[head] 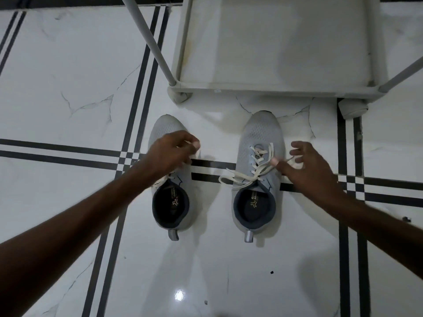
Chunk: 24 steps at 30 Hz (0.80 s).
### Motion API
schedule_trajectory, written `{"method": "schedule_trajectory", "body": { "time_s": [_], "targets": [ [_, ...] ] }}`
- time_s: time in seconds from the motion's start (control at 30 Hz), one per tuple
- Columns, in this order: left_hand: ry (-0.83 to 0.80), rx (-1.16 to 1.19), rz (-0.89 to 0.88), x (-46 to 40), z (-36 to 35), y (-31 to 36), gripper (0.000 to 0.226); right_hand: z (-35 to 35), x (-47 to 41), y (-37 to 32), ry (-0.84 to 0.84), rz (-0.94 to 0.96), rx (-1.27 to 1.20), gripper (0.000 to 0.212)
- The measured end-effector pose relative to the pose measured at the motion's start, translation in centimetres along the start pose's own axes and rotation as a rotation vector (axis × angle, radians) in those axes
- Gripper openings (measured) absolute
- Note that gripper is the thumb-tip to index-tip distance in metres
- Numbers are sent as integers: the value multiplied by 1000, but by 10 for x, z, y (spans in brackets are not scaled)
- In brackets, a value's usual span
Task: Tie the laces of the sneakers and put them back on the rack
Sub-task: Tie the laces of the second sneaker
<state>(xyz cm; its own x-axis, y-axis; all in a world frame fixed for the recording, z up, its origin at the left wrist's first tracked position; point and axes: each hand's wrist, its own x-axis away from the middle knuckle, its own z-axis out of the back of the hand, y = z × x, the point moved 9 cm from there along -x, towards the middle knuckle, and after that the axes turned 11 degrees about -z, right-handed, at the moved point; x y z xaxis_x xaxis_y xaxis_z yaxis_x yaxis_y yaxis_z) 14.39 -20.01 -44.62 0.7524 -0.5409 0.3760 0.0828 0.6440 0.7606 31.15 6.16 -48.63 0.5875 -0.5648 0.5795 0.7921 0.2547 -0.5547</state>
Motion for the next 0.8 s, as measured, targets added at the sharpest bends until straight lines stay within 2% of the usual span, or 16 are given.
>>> {"method": "schedule_trajectory", "body": {
  "time_s": [0.03, 0.1, 0.17, 0.2, 0.27, 0.37, 0.47, 0.67, 0.8],
  "targets": [
    [77, -195, -48, 3, 22, -5, 26, -11, 5, 8, -73, -58, -4, 91],
    [100, -482, -20, 12, 49, -34, 65, -36, 19, 20, -235, -145, -90, 99],
    [-35, -449, 155, 29, 52, -78, 109, -52, 26, 24, -280, -108, -48, 102],
    [-117, -329, 244, 42, 43, -96, 115, -56, 25, 25, -261, -90, 9, 106],
    [-180, -125, 306, 60, 17, -117, 100, -59, 20, 20, -229, -71, 62, 99],
    [-27, -147, 255, 73, 1, -118, 72, -60, 16, 0, -196, 18, 92, 69],
    [56, -115, 192, 77, -9, -107, 70, -66, 15, -13, -198, 66, 98, 59],
    [90, 3, 147, 78, -27, -88, 73, -77, 19, -21, -242, 47, 79, 70],
    [100, 61, 135, 80, -28, -82, 67, -77, 23, -26, -257, 42, 68, 69]
  ]
}}
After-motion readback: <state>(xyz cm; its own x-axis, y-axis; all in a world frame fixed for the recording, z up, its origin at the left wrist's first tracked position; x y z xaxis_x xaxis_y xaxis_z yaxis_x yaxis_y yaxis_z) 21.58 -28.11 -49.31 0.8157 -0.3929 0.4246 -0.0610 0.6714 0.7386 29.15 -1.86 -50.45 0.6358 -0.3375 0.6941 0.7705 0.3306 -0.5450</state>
